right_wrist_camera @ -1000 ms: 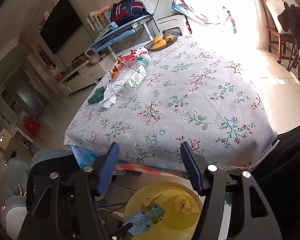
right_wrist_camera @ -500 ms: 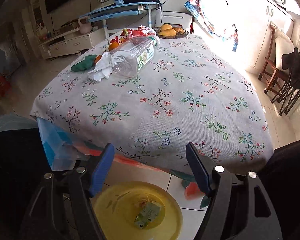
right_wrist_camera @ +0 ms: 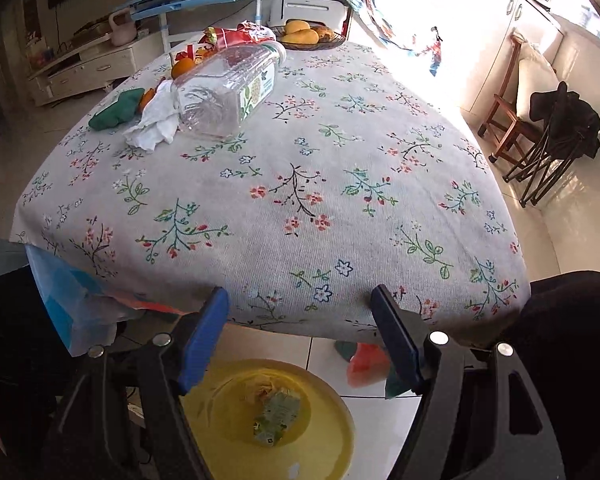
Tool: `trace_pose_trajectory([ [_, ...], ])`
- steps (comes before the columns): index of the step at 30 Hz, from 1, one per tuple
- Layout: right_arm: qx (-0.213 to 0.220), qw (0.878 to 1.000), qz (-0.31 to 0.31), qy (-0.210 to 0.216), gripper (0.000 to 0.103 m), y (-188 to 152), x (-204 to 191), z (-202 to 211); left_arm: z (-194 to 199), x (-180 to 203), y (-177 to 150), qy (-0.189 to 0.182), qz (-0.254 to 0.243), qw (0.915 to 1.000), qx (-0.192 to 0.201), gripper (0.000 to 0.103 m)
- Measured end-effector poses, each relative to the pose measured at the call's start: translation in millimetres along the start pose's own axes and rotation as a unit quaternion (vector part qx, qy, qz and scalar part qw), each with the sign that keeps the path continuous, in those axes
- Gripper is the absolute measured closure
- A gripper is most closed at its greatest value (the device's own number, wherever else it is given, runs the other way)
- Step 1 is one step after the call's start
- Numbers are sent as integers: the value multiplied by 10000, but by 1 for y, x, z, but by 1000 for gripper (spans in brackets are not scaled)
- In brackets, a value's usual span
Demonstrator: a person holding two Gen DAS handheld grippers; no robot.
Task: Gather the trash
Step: 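Reach the right gripper to the clear plastic bottle and grasp it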
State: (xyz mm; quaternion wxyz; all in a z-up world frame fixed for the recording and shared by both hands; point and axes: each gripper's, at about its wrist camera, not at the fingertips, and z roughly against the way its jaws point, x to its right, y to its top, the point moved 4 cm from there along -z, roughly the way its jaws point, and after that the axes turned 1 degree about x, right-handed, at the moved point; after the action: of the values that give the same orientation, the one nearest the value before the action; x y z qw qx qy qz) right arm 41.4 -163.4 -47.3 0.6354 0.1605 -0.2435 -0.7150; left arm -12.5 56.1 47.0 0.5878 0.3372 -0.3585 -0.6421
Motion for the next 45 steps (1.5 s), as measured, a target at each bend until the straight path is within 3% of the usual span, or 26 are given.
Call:
trace_pose_trajectory([
  [6,-48,9994,-328,-36,30,12,-4,-3,-16,-16,-5,38,494,9985,-241,7],
  [15,19,9994,-336,70,29,22,-18,-5,-20,-8,-9,35,325,9990,-293,7],
  [22,198,9989,-356,217,29,24,-17,0,-20,-14,-9,28,469,9982,-372,7],
  [32,688,9912,-474,1025,27,44,-10,13,-25,-47,-15,485,1303,9891,-492,7],
  [39,829,9815,-618,1610,27,67,-17,5,-28,-51,-14,799,1366,9868,-348,7],
  [45,802,9707,-1043,2010,27,103,-18,-16,-35,-39,-13,822,1208,9885,-376,7],
])
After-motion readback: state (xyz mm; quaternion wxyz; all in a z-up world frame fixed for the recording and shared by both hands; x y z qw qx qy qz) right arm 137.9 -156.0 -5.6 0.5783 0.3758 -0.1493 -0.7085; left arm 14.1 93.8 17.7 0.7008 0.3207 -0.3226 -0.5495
